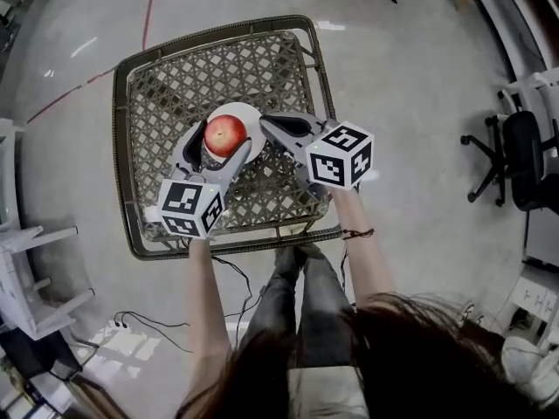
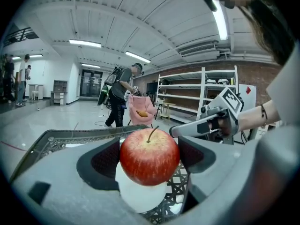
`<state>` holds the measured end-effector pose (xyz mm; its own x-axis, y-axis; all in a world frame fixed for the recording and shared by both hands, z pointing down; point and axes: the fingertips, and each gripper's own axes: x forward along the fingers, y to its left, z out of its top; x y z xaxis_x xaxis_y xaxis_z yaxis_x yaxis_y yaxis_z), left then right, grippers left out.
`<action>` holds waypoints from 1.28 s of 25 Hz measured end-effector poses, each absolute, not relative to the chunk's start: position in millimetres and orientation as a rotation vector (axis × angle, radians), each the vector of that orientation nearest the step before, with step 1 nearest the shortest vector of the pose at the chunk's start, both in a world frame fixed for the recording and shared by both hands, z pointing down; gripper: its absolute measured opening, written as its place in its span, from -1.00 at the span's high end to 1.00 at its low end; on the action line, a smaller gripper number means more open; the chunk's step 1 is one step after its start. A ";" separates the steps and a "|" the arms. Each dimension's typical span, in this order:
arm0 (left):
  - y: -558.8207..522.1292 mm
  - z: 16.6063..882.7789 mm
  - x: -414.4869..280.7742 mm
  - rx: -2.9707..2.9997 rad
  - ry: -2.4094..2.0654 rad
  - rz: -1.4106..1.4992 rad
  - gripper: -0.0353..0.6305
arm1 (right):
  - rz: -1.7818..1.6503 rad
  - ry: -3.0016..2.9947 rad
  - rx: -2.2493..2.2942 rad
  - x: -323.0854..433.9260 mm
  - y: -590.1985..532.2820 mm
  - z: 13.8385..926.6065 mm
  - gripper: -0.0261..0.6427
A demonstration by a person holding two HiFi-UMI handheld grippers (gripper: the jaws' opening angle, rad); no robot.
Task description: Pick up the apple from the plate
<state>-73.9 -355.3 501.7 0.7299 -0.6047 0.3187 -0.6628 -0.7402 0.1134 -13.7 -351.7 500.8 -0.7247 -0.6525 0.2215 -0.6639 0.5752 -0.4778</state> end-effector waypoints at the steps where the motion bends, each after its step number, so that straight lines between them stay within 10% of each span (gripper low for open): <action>1: -353.9 497.6 -74.2 2.714 -1.012 0.382 -0.28 | 0.849 -2.771 1.156 -13.9 -350.6 497.1 0.89; 32: -290.5 381.9 -80.3 2.686 -1.182 0.196 -0.28 | 0.763 -2.918 1.128 -12.0 -293.2 383.4 0.89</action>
<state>-80.3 -290.5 381.9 0.6716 -0.7133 0.2004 -0.7398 -0.6604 0.1287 -12.0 -293.2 383.4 -0.7520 -0.6524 0.0943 -0.6150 0.6429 -0.4566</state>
